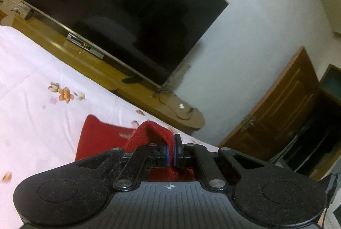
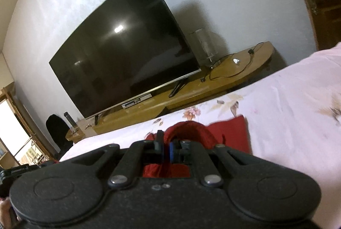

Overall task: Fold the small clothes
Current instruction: 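Lift the hem with both grippers and fold it over toward the collar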

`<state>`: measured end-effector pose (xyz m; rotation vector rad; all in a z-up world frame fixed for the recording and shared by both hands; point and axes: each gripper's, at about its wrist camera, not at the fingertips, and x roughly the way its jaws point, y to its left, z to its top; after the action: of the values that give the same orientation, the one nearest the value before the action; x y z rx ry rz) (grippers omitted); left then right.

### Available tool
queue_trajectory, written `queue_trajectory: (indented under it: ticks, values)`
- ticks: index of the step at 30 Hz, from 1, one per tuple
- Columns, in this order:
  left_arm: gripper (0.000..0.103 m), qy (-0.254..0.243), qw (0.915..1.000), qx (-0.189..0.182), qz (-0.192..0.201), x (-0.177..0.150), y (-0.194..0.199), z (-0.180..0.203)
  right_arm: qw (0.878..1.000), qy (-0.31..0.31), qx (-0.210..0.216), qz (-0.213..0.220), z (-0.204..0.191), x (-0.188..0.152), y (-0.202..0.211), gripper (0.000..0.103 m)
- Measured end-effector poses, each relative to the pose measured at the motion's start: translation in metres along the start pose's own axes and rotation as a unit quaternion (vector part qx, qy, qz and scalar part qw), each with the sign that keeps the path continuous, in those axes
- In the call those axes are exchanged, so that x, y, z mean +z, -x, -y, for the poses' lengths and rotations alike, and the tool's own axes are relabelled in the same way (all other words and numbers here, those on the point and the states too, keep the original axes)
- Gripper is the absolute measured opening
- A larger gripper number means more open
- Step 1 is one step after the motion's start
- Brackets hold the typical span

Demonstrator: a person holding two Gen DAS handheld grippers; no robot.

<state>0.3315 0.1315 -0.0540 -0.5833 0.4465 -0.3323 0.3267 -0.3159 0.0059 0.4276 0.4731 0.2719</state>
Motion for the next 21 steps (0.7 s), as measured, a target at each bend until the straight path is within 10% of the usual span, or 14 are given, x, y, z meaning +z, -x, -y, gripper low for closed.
queue_trajectory:
  ticks: [17,21]
  values:
    - [0.004,-0.020,0.9928,0.062,-0.100,0.002,-0.178,-0.065,0.996,-0.039,-0.047,-0.070,0.075,-0.008,-0.164,0.010]
    - [0.005,-0.017,0.9914,0.084,-0.099,-0.001,-0.184,-0.063,0.997,-0.046,-0.049,-0.048,0.086,-0.010,-0.170,0.064]
